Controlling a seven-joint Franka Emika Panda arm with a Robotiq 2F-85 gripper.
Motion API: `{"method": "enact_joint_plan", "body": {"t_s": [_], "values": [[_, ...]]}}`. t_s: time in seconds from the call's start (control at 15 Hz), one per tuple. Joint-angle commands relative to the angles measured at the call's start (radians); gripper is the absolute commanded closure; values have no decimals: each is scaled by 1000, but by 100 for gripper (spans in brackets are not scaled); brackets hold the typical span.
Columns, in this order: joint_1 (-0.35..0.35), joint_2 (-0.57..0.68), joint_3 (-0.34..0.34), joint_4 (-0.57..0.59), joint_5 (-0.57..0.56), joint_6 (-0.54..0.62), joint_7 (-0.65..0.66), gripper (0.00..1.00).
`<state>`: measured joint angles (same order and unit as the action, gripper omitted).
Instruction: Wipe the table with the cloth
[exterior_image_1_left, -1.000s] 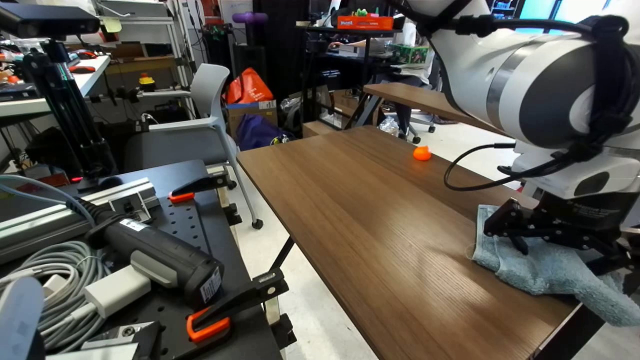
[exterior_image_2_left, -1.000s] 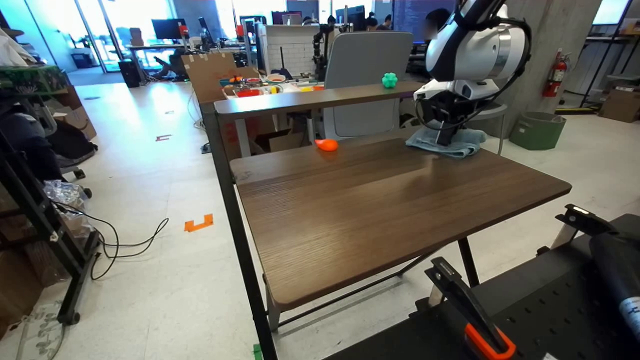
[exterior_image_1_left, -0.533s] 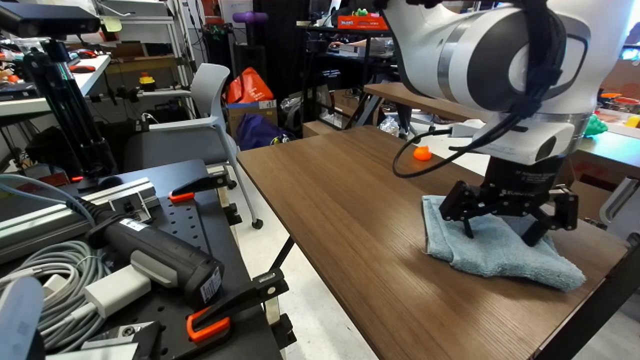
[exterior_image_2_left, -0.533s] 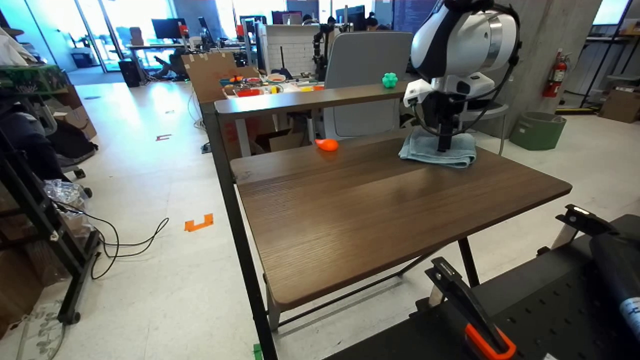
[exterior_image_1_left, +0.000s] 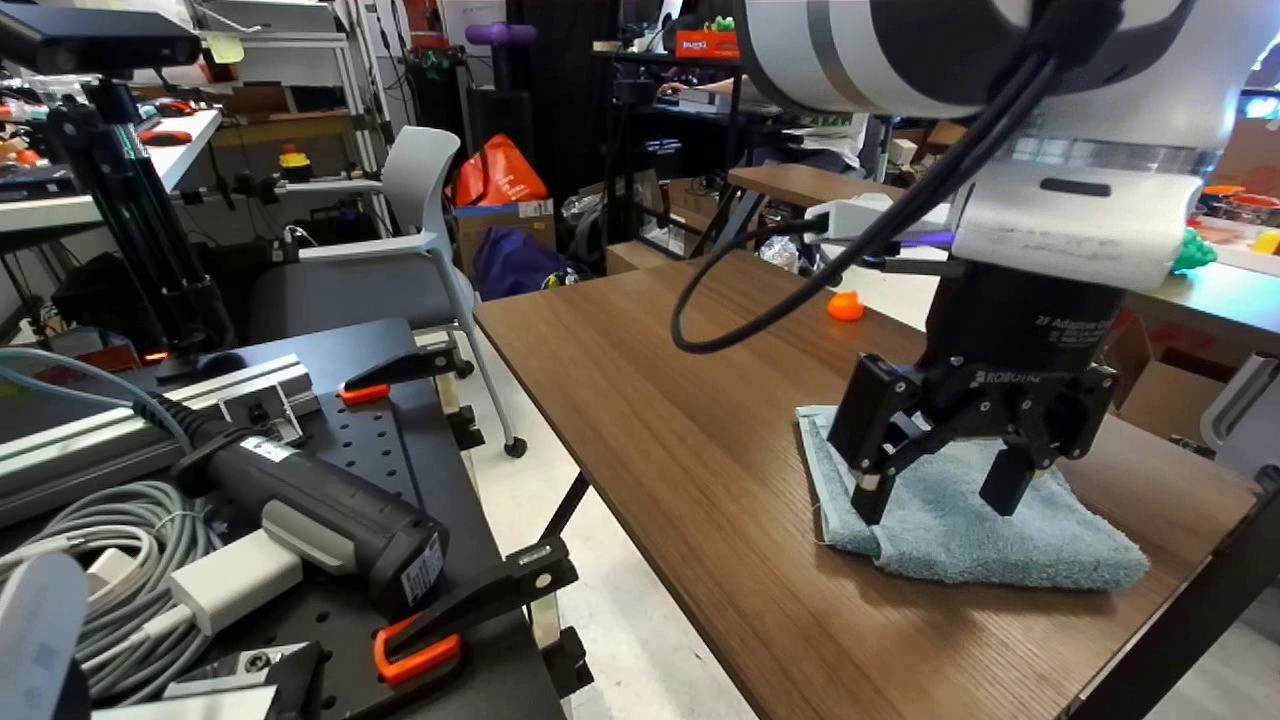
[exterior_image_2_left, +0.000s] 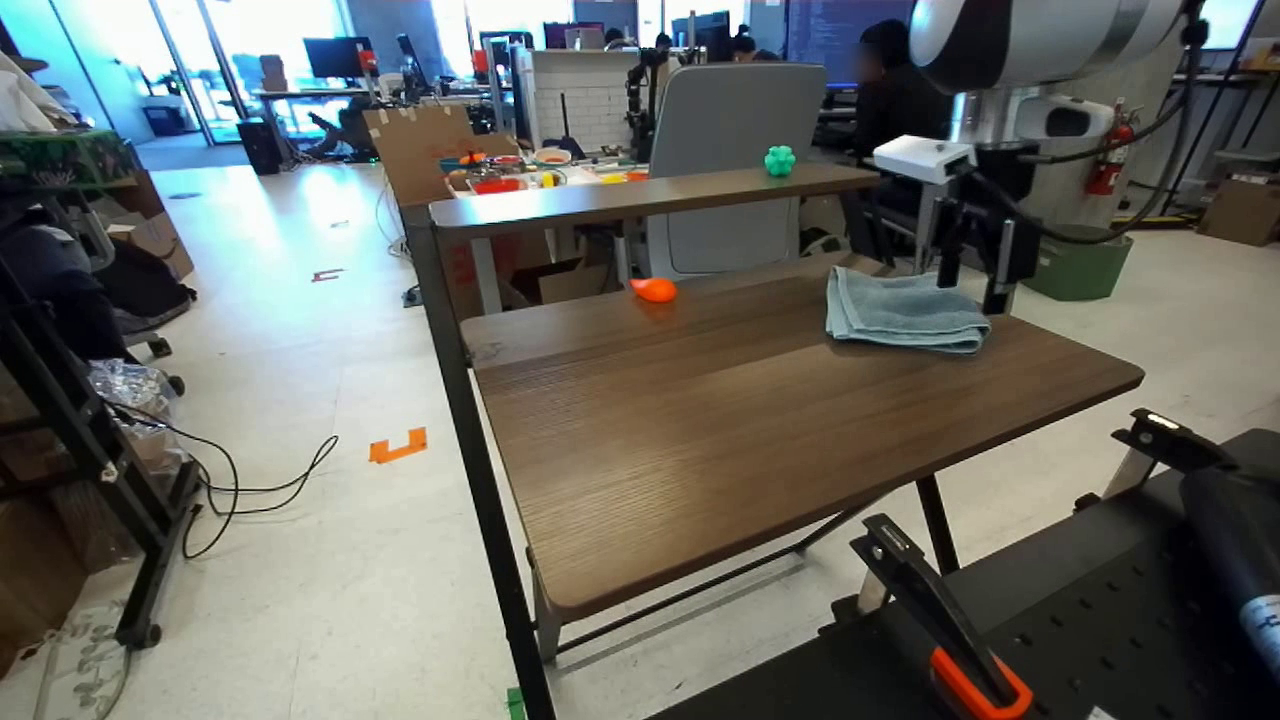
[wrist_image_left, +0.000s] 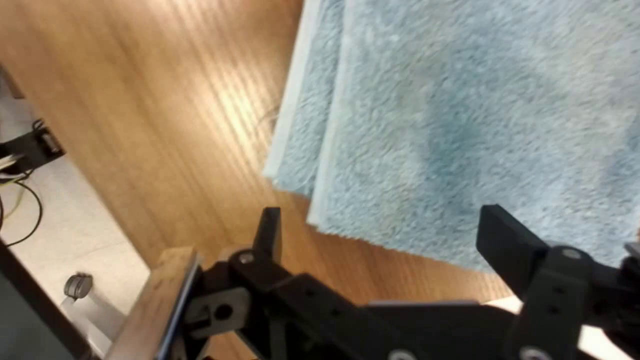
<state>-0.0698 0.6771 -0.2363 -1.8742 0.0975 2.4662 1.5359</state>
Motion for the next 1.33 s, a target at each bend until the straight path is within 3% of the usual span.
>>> {"method": "enact_joint_plan", "body": {"t_s": [0.0, 0.2, 0.53, 0.8, 0.93, 1.0, 1.27], "values": [[0, -20, -9, -22, 5, -4, -13, 0], [8, 3, -2, -1, 28, 37, 22, 0], [-6, 123, 85, 119, 175, 128, 83, 0], [28, 260, 80, 245, 181, 87, 164, 0], [47, 294, 51, 282, 142, -8, 208, 0], [28, 225, 76, 212, 163, 66, 165, 0], [35, 238, 64, 252, 155, 3, 185, 0]]}}
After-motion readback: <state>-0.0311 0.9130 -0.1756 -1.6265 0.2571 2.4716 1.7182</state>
